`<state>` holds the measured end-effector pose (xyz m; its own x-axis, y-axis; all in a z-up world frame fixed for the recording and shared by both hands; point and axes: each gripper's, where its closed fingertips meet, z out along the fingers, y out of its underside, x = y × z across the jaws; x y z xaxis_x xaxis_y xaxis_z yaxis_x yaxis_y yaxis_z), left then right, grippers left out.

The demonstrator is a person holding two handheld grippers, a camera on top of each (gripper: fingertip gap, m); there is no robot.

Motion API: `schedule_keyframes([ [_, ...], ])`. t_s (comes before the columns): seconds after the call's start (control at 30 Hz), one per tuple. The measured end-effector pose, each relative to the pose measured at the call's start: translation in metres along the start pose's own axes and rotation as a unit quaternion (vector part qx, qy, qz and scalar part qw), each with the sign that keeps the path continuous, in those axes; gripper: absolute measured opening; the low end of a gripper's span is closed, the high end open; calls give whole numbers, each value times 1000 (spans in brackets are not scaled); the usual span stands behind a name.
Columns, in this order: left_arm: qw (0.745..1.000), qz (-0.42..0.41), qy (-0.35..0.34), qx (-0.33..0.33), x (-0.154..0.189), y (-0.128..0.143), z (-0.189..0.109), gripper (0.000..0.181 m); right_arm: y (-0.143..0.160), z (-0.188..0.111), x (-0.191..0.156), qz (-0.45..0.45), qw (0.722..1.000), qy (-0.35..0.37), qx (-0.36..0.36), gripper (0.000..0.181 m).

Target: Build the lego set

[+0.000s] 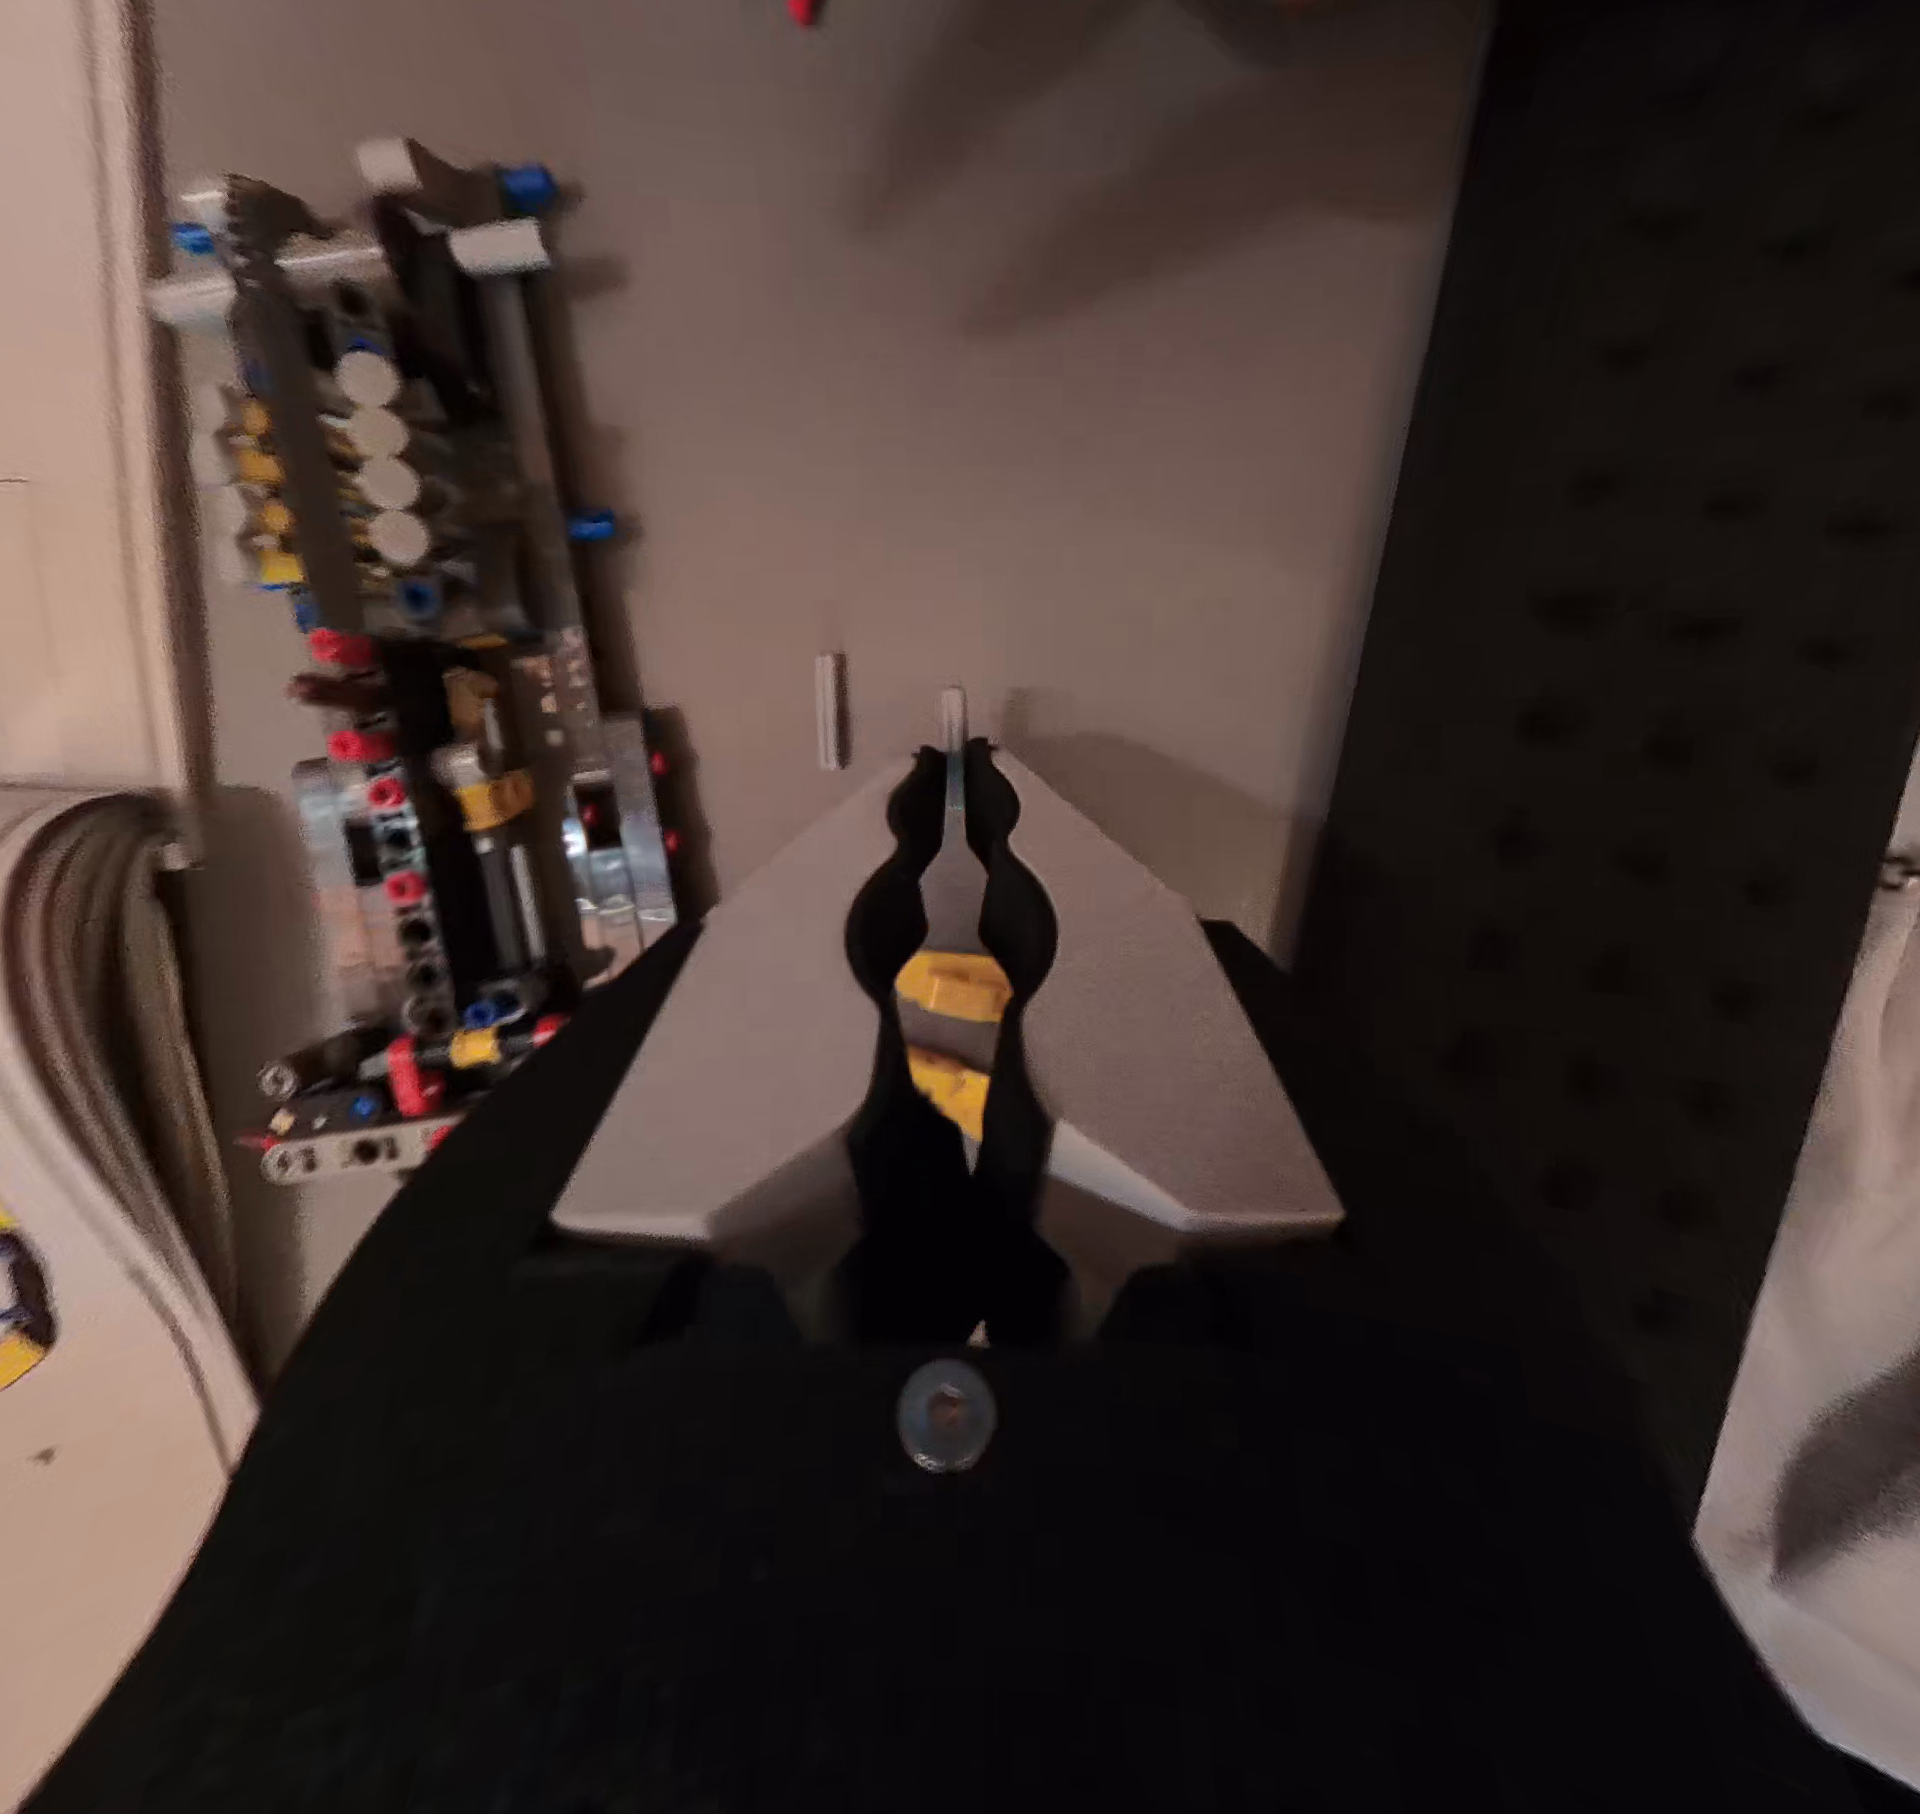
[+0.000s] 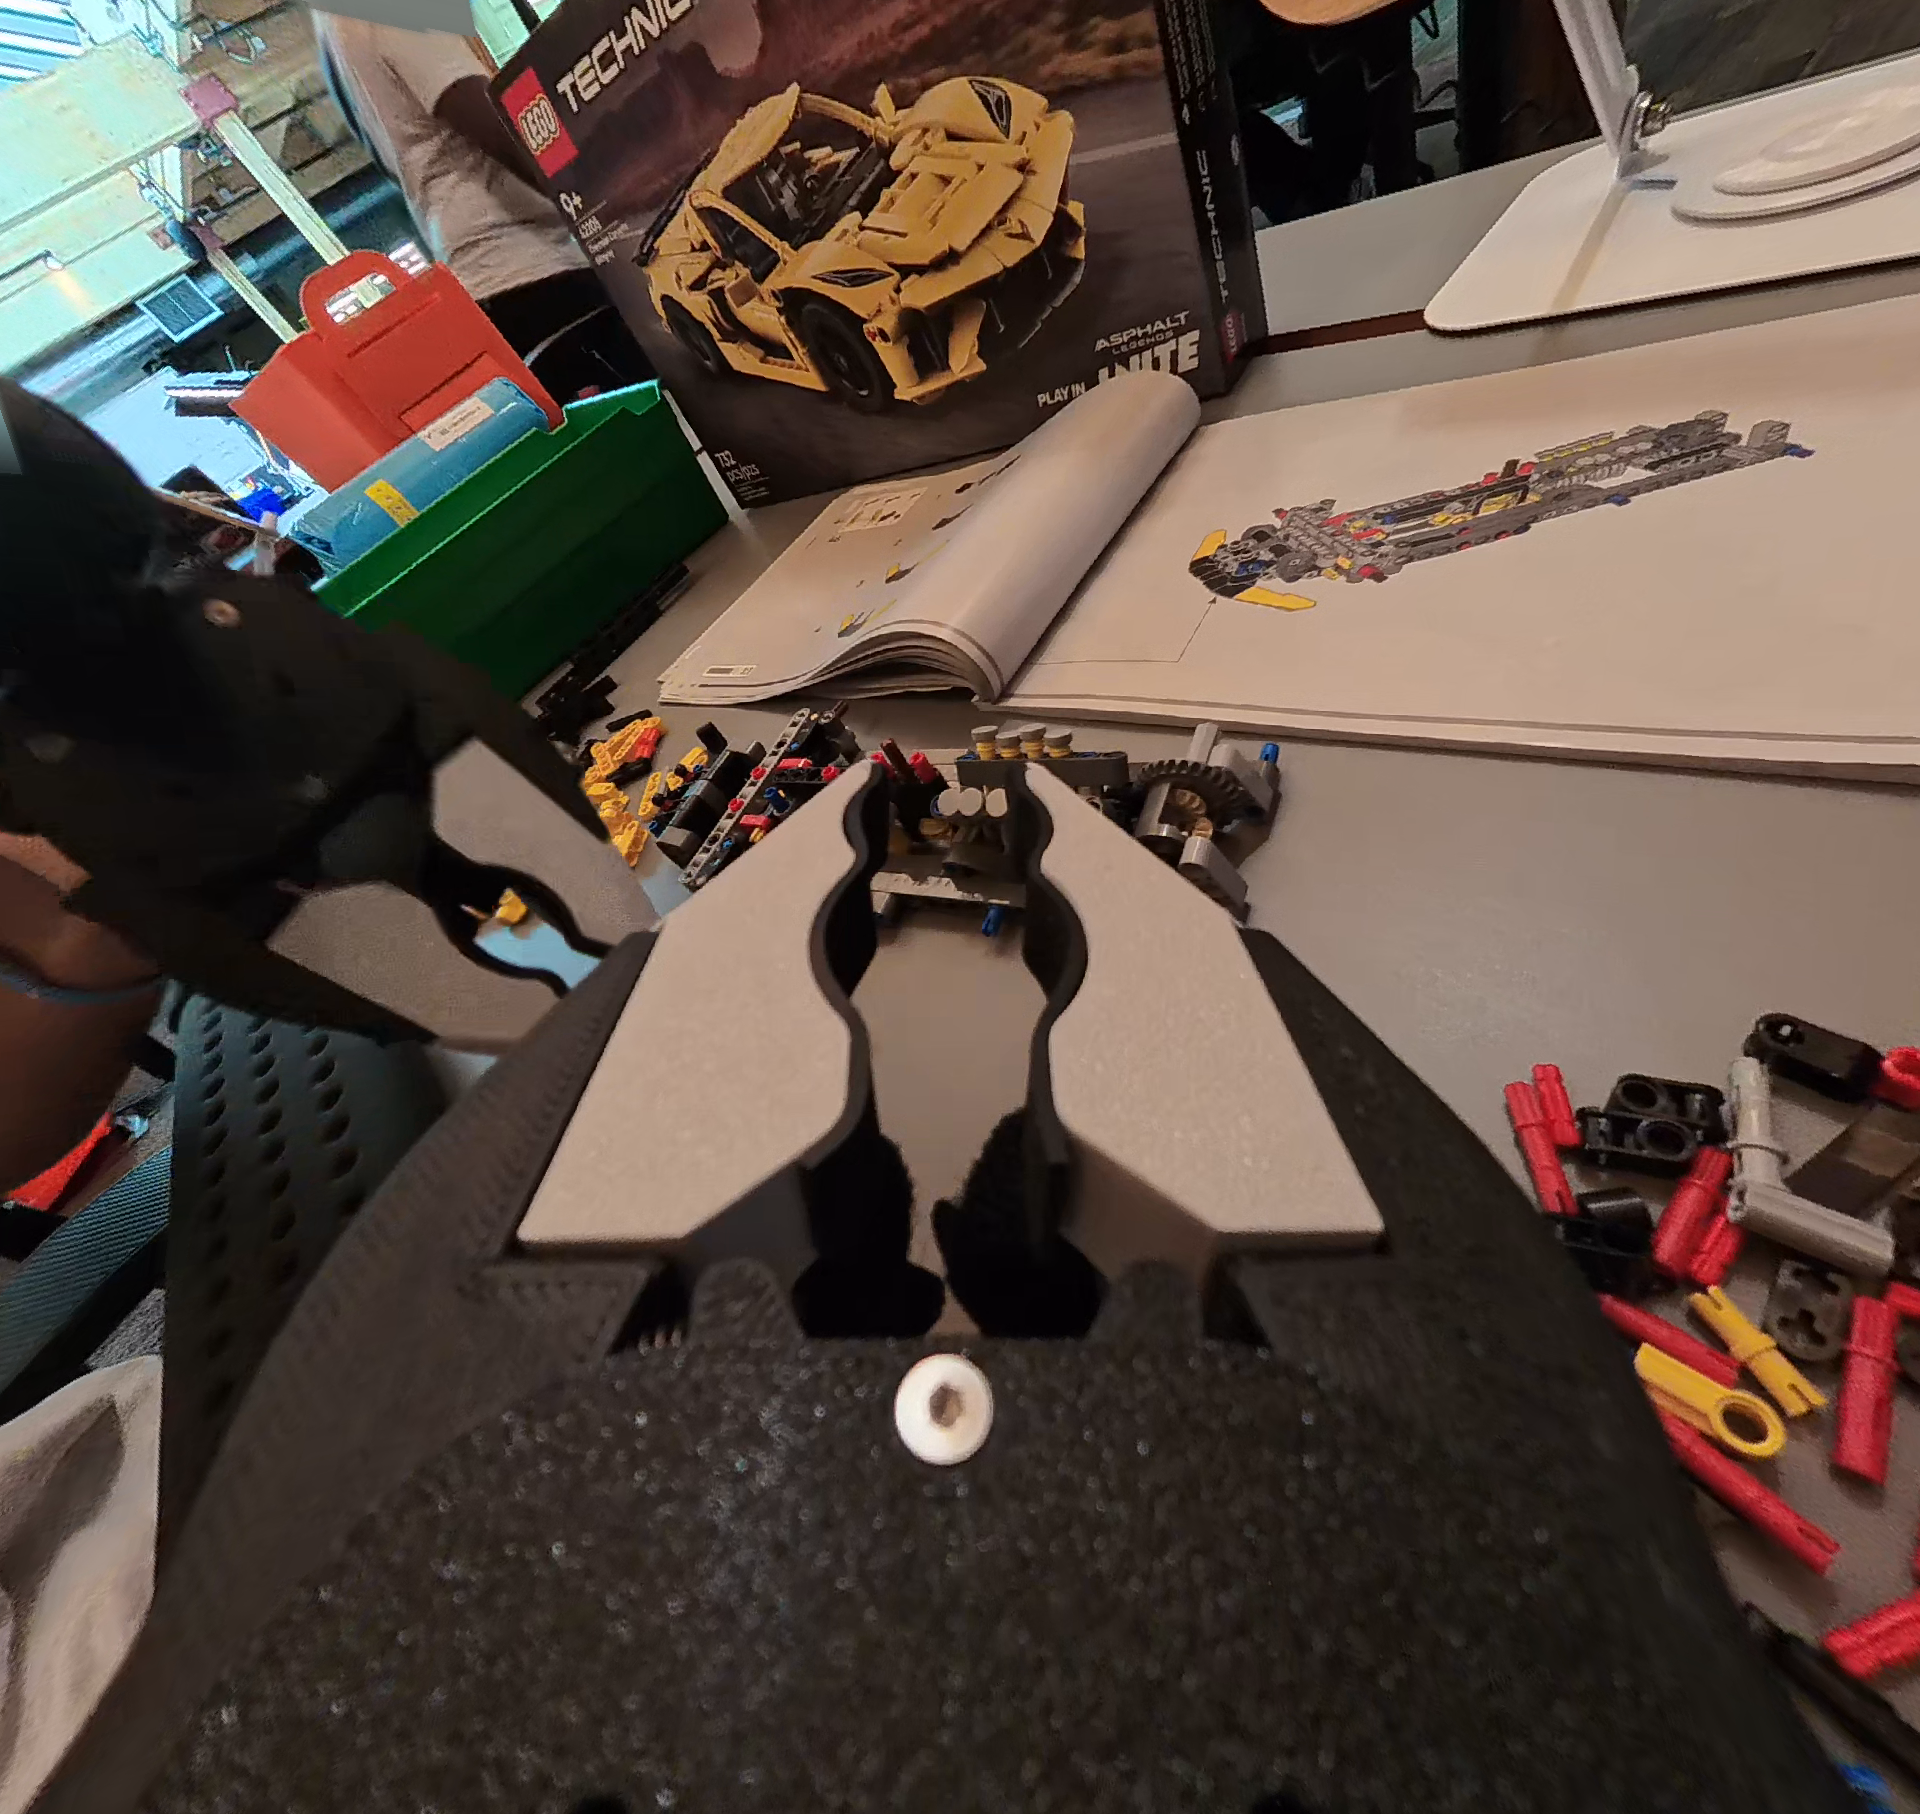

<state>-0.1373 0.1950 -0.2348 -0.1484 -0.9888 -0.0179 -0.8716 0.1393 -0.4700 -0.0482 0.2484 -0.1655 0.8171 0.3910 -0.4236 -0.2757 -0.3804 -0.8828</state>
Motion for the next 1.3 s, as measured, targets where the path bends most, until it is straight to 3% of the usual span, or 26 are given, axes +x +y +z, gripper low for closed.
schedule_keyframes([
  [0.3,999,14,-28,-25,1,-1,21,3,0,0,-2,7,1000,-9,2,21],
  [0.33,999,15,-38,-24,-1,-1,22,11,0,0,-2,8,1000,-10,1,21],
  [0.4,999,9,-51,2,-7,-3,12,33,0,-1,-2,10,1000,-12,2,21],
  [0.47,997,14,-45,58,-14,-4,-18,32,0,-1,-2,12,1000,-12,3,21],
  [0.53,994,23,-54,89,-32,13,-57,24,0,-1,-2,15,1000,-13,2,21],
  [0.6,996,-14,-80,47,-63,55,-83,26,1,0,-1,17,1000,-14,0,21],
  [0.67,988,-99,-114,-23,-93,101,-92,40,2,1,-1,16,1000,-13,-3,21],
  [0.77,970,-203,-126,-39,-100,131,-86,30,3,2,0,13,1000,-8,-7,21],
  [1.1,952,-260,-147,-64,-105,164,-69,34,4,3,0,15,1000,-10,-11,21],
  [1.3,953,-271,-126,-57,-101,164,-68,33,5,3,1,17,1000,-10,-12,21],
])
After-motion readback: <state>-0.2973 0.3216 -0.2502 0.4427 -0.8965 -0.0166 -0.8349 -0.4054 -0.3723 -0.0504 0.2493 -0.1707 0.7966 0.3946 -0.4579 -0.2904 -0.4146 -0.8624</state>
